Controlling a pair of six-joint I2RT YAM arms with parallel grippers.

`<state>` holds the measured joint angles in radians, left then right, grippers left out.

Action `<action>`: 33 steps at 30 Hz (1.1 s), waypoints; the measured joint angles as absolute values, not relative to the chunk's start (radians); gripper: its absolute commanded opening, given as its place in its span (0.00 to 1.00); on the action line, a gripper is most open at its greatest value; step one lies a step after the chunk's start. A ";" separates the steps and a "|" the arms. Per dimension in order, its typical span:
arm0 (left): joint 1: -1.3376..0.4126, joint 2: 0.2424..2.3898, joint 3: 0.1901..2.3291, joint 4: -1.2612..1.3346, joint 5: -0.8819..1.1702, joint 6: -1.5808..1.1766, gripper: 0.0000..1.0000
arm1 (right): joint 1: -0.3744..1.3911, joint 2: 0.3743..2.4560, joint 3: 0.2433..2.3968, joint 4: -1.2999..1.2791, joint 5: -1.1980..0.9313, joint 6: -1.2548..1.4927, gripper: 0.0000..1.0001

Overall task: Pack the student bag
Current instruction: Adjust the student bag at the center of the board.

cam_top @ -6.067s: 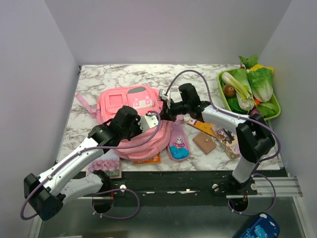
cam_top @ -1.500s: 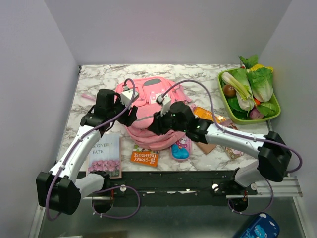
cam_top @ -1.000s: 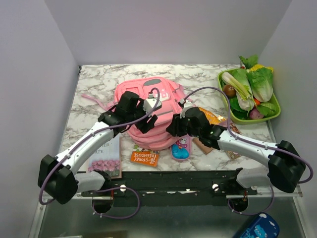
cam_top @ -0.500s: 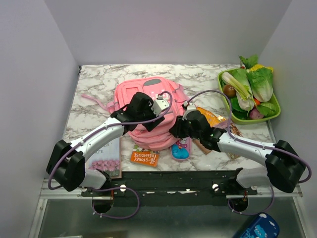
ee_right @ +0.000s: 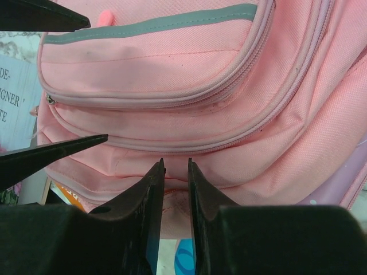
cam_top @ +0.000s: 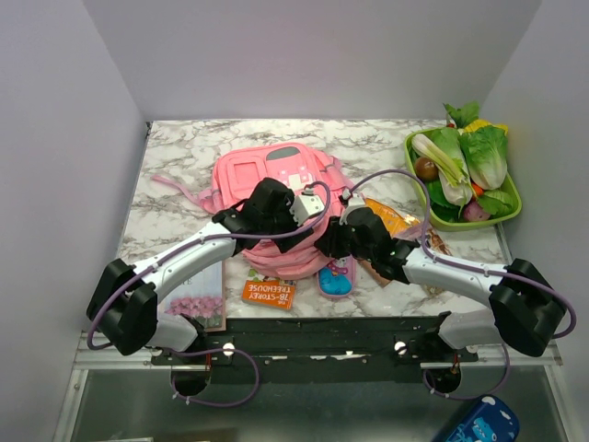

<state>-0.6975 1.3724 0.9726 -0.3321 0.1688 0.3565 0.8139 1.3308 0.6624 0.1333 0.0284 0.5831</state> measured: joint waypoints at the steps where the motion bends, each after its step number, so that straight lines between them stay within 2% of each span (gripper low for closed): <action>1: -0.700 1.372 0.972 -0.331 0.168 0.357 0.82 | 0.814 1.331 0.662 0.134 0.028 0.583 0.30; 9: -0.703 1.421 0.972 -0.286 0.060 0.371 0.73 | 0.813 1.331 0.662 0.133 0.026 0.584 0.28; 15: -0.717 1.444 0.972 -0.287 0.032 0.384 0.73 | 0.809 1.330 0.655 0.139 0.016 0.587 0.28; 17: -0.728 1.444 0.972 -0.288 0.029 0.393 0.70 | 0.809 1.330 0.655 0.140 0.015 0.587 0.27; 18: -0.733 1.442 0.970 -0.287 0.025 0.397 0.63 | 0.809 1.331 0.655 0.140 0.015 0.587 0.27; 20: -0.747 1.439 0.958 -0.278 0.005 0.405 0.56 | 0.809 1.331 0.655 0.140 0.012 0.588 0.26; 21: -0.750 1.438 0.952 -0.271 -0.007 0.410 0.46 | 0.809 1.331 0.655 0.140 0.010 0.588 0.26; 23: -0.760 1.438 0.943 -0.257 -0.035 0.414 0.34 | 0.809 1.331 0.655 0.140 0.010 0.588 0.25; 24: -0.764 1.438 0.940 -0.249 -0.047 0.415 0.23 | 0.809 1.331 0.655 0.141 0.009 0.590 0.25; 27: -0.773 1.438 0.937 -0.217 -0.110 0.418 0.06 | 0.809 1.331 0.654 0.143 0.009 0.595 0.24; 31: -0.773 1.426 0.937 -0.178 -0.185 0.409 0.02 | 0.809 1.331 0.649 0.150 0.009 0.603 0.25; 33: -0.773 1.408 0.937 -0.173 -0.199 0.398 0.02 | 0.809 1.330 0.647 0.150 0.010 0.605 0.31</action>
<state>-0.7727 1.4082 0.9375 -0.1726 -0.1989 0.3985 0.8093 1.3304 0.6472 0.1505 0.0097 0.6052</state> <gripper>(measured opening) 0.063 0.245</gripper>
